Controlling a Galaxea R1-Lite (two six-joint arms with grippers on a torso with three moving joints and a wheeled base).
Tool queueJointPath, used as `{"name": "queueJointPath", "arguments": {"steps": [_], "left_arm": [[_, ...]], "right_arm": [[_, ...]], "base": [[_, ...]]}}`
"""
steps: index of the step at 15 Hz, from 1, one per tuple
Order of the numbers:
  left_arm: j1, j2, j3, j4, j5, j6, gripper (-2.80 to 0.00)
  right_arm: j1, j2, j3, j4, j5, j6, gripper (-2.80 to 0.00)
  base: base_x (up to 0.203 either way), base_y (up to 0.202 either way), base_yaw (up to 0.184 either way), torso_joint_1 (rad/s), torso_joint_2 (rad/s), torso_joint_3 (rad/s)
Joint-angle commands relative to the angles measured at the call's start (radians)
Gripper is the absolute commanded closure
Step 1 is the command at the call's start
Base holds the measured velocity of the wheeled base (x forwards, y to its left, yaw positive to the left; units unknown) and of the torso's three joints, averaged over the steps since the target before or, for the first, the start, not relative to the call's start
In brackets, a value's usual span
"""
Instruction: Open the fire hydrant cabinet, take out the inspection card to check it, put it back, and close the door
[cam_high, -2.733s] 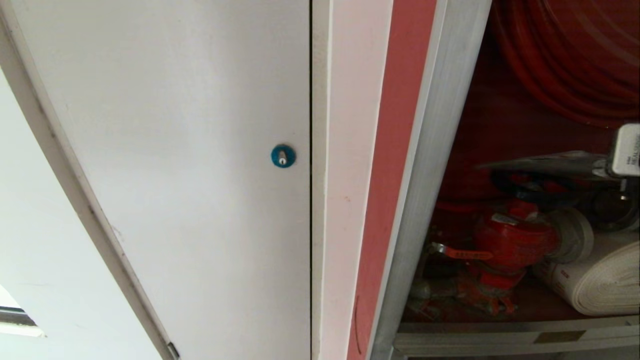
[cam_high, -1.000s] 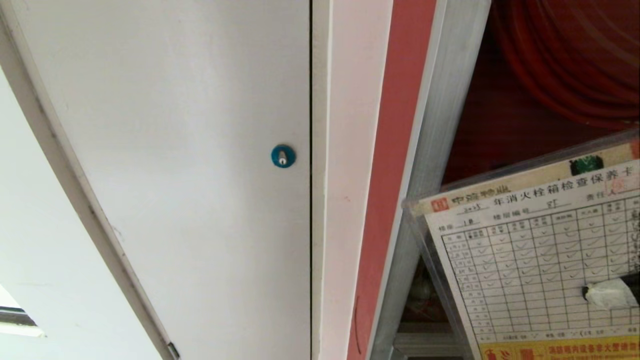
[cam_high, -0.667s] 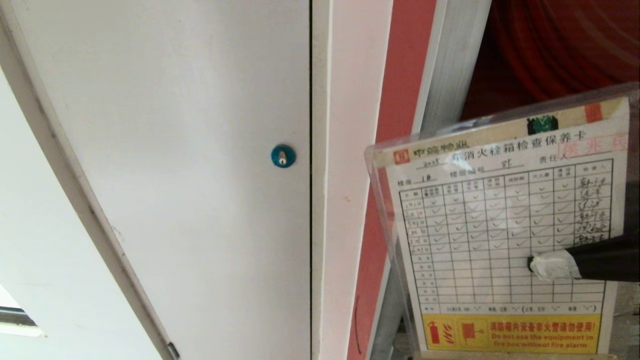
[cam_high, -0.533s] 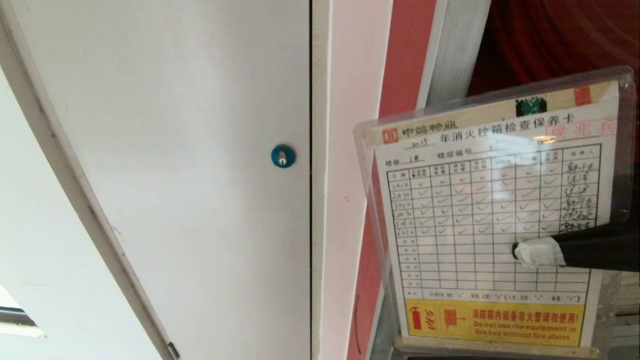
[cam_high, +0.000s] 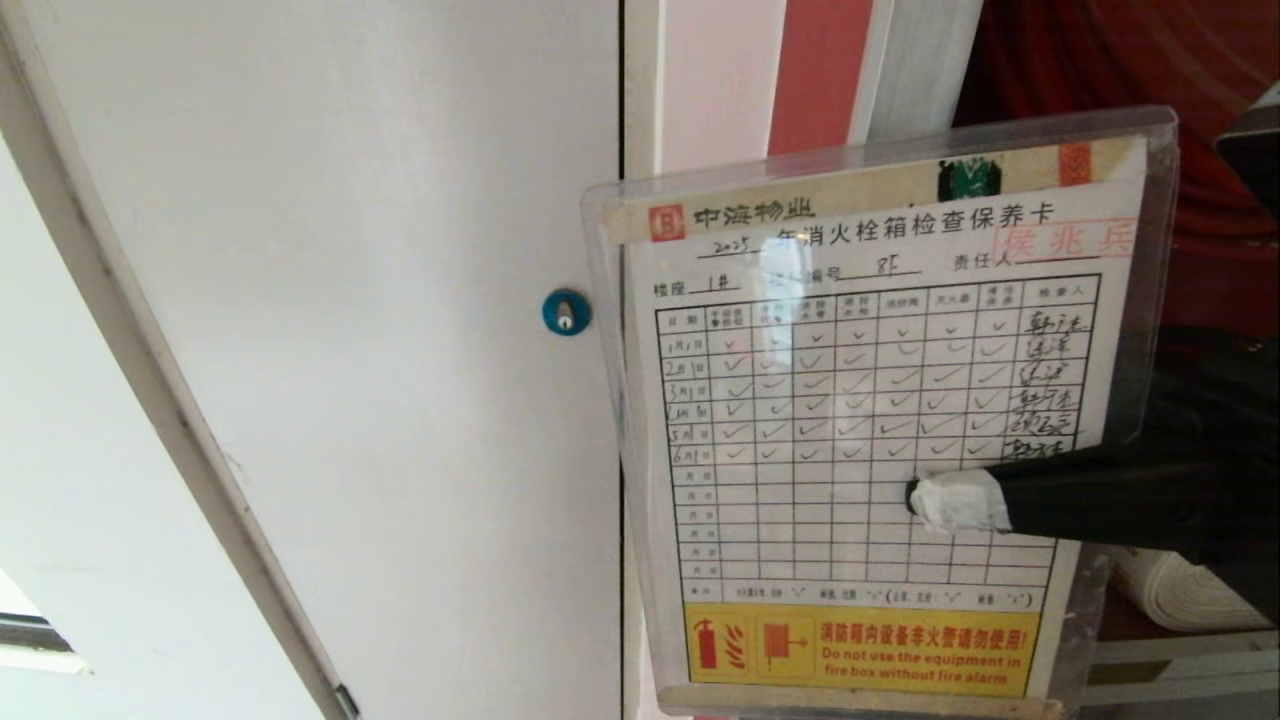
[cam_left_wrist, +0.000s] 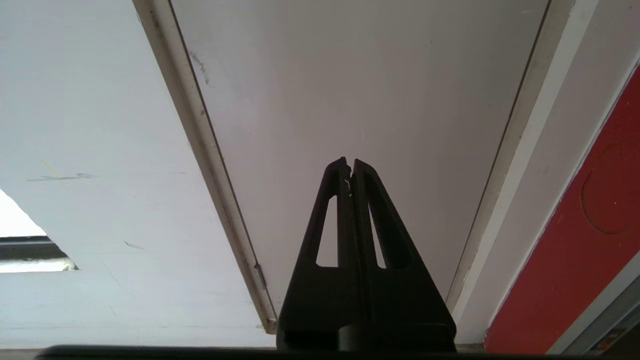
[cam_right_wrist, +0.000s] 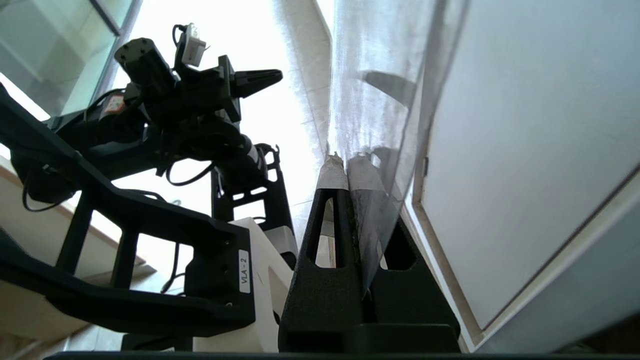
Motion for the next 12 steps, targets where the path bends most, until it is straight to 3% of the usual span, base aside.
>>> {"name": "queueJointPath", "arguments": {"steps": [1,4,12], "left_arm": [[0.001,0.0,0.008,0.0,-0.001,0.001,0.0],[0.0,0.0,0.008,0.0,-0.001,0.001,0.0],[0.0,0.0,0.008,0.0,-0.001,0.001,0.0]], "right_arm": [[0.02,0.028,0.044,-0.061,0.003,0.022,0.0],[0.028,0.041,0.08,-0.178,0.002,0.069,0.0],[0.034,0.046,0.082,-0.205,0.002,0.092,0.0]], "base": [[0.0,0.0,0.0,0.0,0.0,0.0],[0.0,0.0,0.0,0.0,0.0,0.0],[0.0,0.0,0.0,0.0,0.0,0.0]]}}
